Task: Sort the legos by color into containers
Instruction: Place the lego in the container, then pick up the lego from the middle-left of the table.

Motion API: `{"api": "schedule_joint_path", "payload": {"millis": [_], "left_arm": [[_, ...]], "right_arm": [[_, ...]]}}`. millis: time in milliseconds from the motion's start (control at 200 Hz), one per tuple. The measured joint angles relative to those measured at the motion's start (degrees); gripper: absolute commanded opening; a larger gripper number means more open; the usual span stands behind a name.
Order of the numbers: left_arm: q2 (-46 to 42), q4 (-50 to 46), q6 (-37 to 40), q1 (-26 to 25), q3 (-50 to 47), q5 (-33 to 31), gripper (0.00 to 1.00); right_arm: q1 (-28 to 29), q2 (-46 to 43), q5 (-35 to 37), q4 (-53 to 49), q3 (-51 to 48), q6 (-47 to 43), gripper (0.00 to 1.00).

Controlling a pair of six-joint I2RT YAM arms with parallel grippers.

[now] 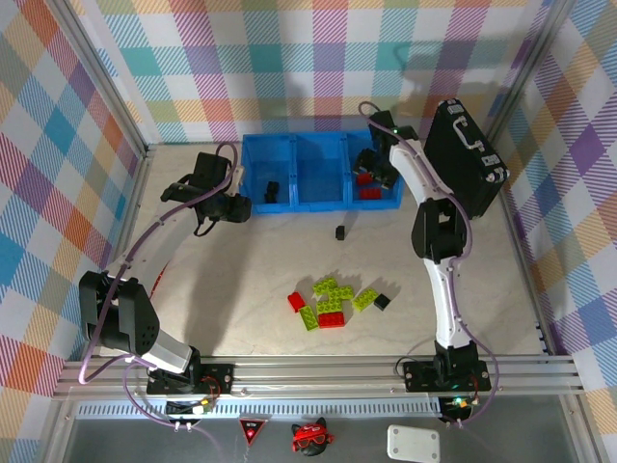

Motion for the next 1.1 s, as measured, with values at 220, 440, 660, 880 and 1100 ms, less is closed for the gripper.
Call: {"api": "schedule_joint_path", "payload": {"millis": [220,440,660,880,1100], "left_arm": [[-0.1,0.1,0.0,0.0,-0.5,1.4,0.43],[-0.3,0.3,-1.4,0.0,-1.7,3.3,0.43],[1.0,-1.2,-3.3,-2.9,0.1,4.5,0.44],[3.6,-1.5,-6.4,-11.2,2.4,4.3,0.44],[4.2,-1.1,-12.1,-20.3,1.2,1.7,0.44]], "right_arm": [[2.0,-14.6,0.3,2.0,-9.4,-1.4,0.8],[3.6,-26.0,-1.3,5.4,-23.8,-3.4,0.79],[3.7,-37.0,-4.1,9.0,-40.9,-5.7,0.78],[3.7,-47.0,-4.4,11.0,-51.8,-7.7,0.77],[3.4,-52.0,-4.3,12.8,-60.5,-7.7,0.77]]}}
